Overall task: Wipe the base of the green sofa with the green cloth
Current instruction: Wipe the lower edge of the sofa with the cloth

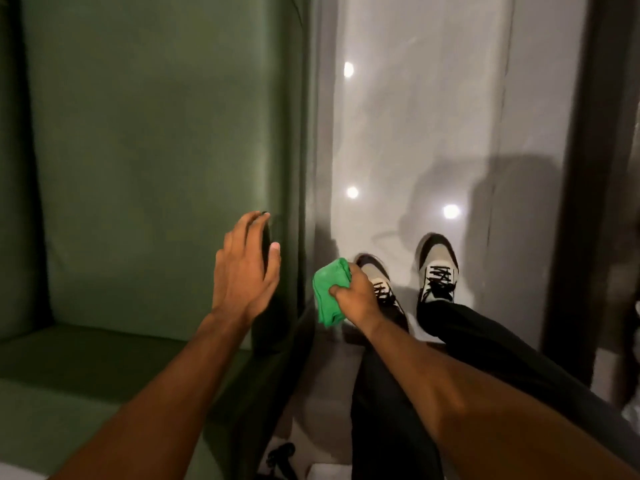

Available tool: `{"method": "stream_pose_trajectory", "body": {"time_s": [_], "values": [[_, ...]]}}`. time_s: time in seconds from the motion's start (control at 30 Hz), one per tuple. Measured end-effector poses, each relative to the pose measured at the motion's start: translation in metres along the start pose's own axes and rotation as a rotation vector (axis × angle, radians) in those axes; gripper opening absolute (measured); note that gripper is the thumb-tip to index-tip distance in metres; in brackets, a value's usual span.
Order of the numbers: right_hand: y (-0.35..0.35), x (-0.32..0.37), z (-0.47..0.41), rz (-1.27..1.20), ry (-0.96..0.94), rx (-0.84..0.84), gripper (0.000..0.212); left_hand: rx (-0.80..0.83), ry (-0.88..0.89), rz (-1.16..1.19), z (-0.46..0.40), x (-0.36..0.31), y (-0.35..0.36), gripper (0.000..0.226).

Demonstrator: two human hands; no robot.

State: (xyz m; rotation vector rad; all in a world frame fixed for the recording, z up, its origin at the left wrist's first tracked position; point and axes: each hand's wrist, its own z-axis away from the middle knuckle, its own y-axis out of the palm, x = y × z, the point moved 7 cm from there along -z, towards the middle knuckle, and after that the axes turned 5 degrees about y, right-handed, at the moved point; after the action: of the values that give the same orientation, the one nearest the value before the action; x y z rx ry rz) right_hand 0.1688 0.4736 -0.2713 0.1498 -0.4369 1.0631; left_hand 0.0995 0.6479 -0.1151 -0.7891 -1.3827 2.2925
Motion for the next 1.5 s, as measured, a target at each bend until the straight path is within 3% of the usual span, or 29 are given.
{"method": "stream_pose_trajectory", "body": {"time_s": [0.1,0.17,0.27,0.4,0.5,0.67,0.87,1.03,1.13,1.27,1.43,1.5], "values": [[0.007,-0.016,-0.017,-0.015,0.009,-0.021,0.047,-0.034,-0.109,-0.013,-0.002,0.011,0.012,0.024],[0.011,-0.020,-0.026,-0.050,0.005,-0.038,0.048,-0.025,-0.203,-0.048,-0.006,0.018,0.019,0.030],[0.019,-0.018,-0.038,-0.085,-0.002,-0.050,0.052,-0.023,-0.204,-0.129,-0.020,0.017,0.019,0.044],[0.032,-0.002,-0.048,-0.148,-0.041,-0.088,0.056,-0.074,-0.102,-0.181,-0.047,0.011,0.013,0.036],[0.040,0.019,-0.052,-0.175,-0.106,-0.154,0.055,-0.077,0.109,-0.248,-0.070,-0.002,0.010,0.025],[0.059,0.063,-0.083,-0.153,-0.262,-0.058,0.056,-0.051,0.233,-0.301,-0.115,-0.004,0.009,0.045],[0.077,0.077,-0.146,-0.339,-0.173,0.001,0.069,-0.127,0.364,-0.246,-0.145,-0.005,0.009,0.049],[0.082,0.042,-0.155,-0.442,-0.003,-0.026,0.055,-0.161,0.370,-0.216,-0.146,-0.005,0.011,0.049],[0.084,0.058,-0.130,-0.490,-0.137,-0.041,0.049,-0.099,0.355,-0.259,-0.147,-0.009,0.011,0.052],[0.069,0.105,-0.157,-0.370,-0.372,-0.005,0.047,-0.017,0.402,-0.301,-0.152,-0.008,0.018,0.055],[0.069,0.074,-0.176,-0.466,-0.116,-0.084,0.046,0.051,0.420,-0.332,-0.156,-0.004,0.018,0.058],[0.073,0.079,-0.161,-0.522,-0.148,-0.087,0.044,0.048,0.417,-0.346,-0.159,-0.005,0.016,0.059]]}}
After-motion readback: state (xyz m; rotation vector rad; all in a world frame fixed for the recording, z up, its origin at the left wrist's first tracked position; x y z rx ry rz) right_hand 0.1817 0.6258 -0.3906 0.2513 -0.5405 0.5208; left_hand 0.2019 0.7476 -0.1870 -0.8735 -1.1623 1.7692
